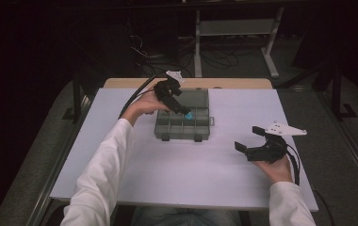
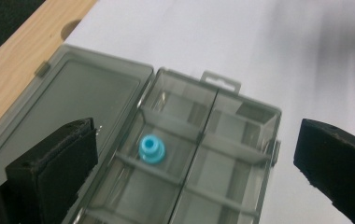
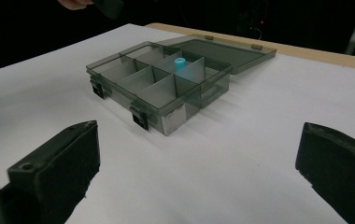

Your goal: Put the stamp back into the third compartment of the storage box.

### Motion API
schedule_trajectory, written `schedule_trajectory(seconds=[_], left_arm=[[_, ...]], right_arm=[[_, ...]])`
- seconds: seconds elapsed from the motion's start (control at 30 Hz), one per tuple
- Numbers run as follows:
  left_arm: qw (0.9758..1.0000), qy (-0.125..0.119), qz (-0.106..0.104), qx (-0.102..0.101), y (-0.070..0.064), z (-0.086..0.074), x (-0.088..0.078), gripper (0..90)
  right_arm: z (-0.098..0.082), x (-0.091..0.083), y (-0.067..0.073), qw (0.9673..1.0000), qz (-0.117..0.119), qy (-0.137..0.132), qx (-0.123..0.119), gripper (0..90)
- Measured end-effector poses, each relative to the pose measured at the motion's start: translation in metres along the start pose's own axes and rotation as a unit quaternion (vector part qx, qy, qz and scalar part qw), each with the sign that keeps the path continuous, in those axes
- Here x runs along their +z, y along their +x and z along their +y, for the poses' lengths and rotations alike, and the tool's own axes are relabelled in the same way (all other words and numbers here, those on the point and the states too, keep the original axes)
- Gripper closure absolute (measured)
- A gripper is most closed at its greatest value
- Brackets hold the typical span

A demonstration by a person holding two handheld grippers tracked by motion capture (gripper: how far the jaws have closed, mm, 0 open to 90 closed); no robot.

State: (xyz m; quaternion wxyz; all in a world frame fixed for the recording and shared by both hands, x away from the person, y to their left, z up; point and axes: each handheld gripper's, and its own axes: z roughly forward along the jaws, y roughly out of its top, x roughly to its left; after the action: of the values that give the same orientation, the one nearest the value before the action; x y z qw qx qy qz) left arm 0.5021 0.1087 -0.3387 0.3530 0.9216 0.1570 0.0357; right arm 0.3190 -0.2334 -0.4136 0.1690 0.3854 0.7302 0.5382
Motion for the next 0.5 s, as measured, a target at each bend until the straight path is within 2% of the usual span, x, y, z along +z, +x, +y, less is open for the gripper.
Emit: schedule_trajectory(seconds=[0.17,0.3,0.5], left_arm=[[1.0000,-0.001,0.001,-0.007,0.000,-0.010,-0.005,0.0],[0.9999,0.010,0.005,0.005,-0.005,-0.017,-0.009,0.0],[0.9999,0.012,0.012,0.004,-0.008,-0.024,-0.016,0.0]], right_arm=[[0.000,0.000,0.000,1.0000,-0.001,0.000,-0.001,0.0],[0.000,0.000,0.000,1.0000,-0.001,-0.001,-0.001,0.0],[0.000,0.000,0.000,1.0000,-0.001,0.000,0.000,0.0]])
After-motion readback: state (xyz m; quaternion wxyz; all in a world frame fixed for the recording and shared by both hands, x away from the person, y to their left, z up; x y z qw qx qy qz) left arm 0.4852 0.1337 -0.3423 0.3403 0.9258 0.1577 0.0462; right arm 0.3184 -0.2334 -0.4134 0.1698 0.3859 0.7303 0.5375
